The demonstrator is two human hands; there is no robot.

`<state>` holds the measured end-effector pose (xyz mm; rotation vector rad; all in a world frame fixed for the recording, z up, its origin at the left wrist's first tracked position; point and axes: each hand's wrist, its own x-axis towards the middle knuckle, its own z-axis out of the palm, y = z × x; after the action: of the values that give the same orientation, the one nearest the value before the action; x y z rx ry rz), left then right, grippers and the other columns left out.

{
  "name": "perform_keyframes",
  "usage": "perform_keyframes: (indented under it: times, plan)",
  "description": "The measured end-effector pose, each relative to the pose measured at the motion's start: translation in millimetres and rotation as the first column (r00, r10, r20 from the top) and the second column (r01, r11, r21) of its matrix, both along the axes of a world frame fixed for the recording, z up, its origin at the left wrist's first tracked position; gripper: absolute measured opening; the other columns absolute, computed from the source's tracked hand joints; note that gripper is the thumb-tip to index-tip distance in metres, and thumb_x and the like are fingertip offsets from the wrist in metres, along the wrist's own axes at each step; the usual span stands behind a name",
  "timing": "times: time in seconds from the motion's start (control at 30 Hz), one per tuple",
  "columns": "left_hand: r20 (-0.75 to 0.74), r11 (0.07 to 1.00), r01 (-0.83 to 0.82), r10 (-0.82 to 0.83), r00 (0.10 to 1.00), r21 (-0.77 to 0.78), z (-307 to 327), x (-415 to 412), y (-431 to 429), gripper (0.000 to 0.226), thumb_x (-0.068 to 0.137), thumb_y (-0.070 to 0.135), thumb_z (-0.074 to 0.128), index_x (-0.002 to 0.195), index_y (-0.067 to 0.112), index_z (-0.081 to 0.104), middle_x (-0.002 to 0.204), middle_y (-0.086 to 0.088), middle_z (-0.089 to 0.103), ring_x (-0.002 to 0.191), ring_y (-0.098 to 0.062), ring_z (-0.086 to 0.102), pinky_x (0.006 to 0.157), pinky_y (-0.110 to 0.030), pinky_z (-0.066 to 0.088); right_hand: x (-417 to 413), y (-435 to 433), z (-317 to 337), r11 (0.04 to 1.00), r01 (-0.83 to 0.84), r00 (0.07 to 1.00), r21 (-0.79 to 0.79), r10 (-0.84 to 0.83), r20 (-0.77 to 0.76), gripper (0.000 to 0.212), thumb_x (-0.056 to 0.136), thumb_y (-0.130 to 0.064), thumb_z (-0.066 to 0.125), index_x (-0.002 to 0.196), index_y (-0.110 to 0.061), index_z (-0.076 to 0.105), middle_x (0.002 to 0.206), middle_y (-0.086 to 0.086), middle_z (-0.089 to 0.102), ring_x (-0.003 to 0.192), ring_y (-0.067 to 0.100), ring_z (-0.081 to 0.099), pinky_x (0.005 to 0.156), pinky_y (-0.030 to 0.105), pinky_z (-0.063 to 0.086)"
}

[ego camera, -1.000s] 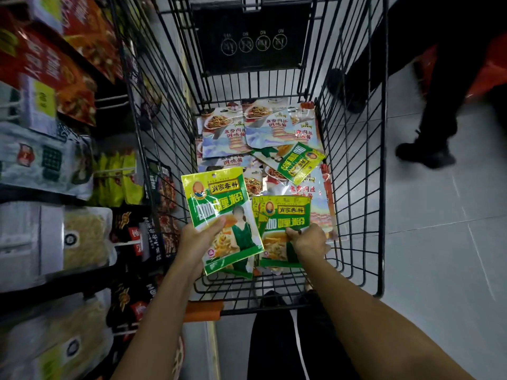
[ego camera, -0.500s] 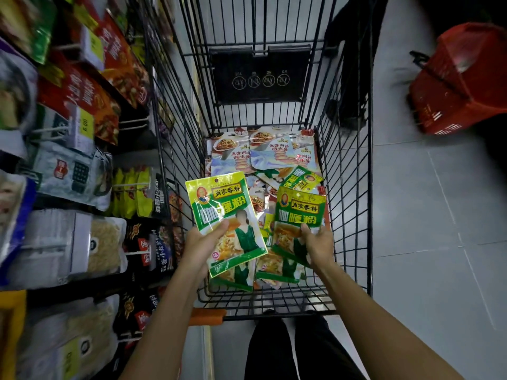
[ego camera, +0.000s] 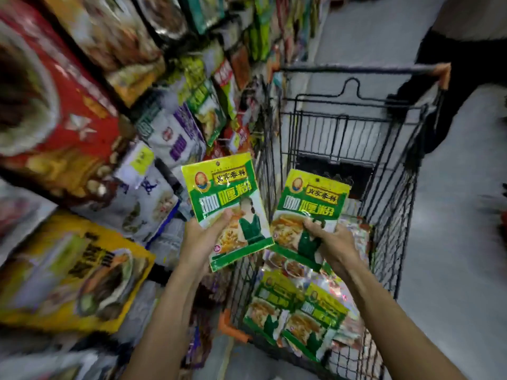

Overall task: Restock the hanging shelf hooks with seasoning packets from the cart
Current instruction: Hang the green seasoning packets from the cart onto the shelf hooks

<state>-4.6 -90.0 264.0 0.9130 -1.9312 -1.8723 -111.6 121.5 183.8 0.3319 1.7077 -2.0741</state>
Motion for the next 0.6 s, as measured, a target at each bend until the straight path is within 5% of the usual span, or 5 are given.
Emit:
perform_keyframes:
  times: [0.07,0.2,0.33,0.47,0.6]
  plan:
    - [-0.104,0.992,-0.086,0.076,0.992,-0.092,44.2,23.0,-3.1,0.019,0.082,0.018,0.073,0.095,0.027,0.064,0.1,0.001,0.072,0.091,-0.006,0.07,0.079,-0.026,0.056,-1.9,-19.1,43.2,0.99,-0.113,0.992,-0.081,0.107,-0.071,0.015,0.074,-0.007,0.077,0.086,-0.007,0.069,0.086,0.011,0.073,0.077,0.027,0.068,0.074,0.038,0.056]
    - [-0.275,0.949,-0.246,0.188,0.943,-0.196,128.1,82.0,-5.1,0.027,0.078,0.026,0.074,0.105,0.028,0.068,0.11,0.002,0.072,0.107,-0.019,0.066,0.095,-0.043,0.05,9.9,-58.3,136.0,0.907,-0.374,0.907,-0.192,0.315,-0.28,0.011,0.079,-0.006,0.073,0.088,-0.005,0.068,0.079,0.003,0.075,0.071,0.017,0.071,0.06,0.027,0.057]
    - [-0.385,0.855,-0.426,0.302,0.872,-0.296,199.7,149.7,-2.0,0.031,0.067,0.041,0.075,0.096,0.033,0.07,0.101,0.011,0.074,0.099,-0.011,0.069,0.093,-0.041,0.053,43.1,-95.9,226.0,0.772,-0.611,0.733,-0.178,0.466,-0.495,0.005,0.081,-0.009,0.071,0.079,-0.007,0.067,0.082,0.009,0.072,0.077,0.02,0.068,0.071,0.03,0.055]
    - [-0.474,0.741,-0.561,0.369,0.8,-0.369,260.4,218.8,3.8,0.026,0.068,0.041,0.074,0.094,0.042,0.071,0.099,0.017,0.073,0.099,-0.01,0.068,0.087,-0.035,0.053,86.0,-130.9,299.9,0.663,-0.732,0.596,-0.156,0.513,-0.618,0.043,0.083,-0.006,0.069,0.044,-0.022,0.06,0.053,-0.011,0.06,0.057,0.007,0.058,0.056,0.019,0.045]
    - [-0.525,0.618,-0.672,0.444,0.726,-0.407,306.8,287.2,11.0,0.025,0.066,0.044,0.073,0.091,0.05,0.071,0.098,0.013,0.074,0.097,-0.012,0.069,0.09,-0.041,0.053,130.9,-158.7,352.4,0.545,-0.828,0.459,-0.129,0.528,-0.714,0.032,0.08,-0.016,0.073,0.063,-0.001,0.051,0.062,0.001,0.057,0.065,0.018,0.054,0.068,0.043,0.041]
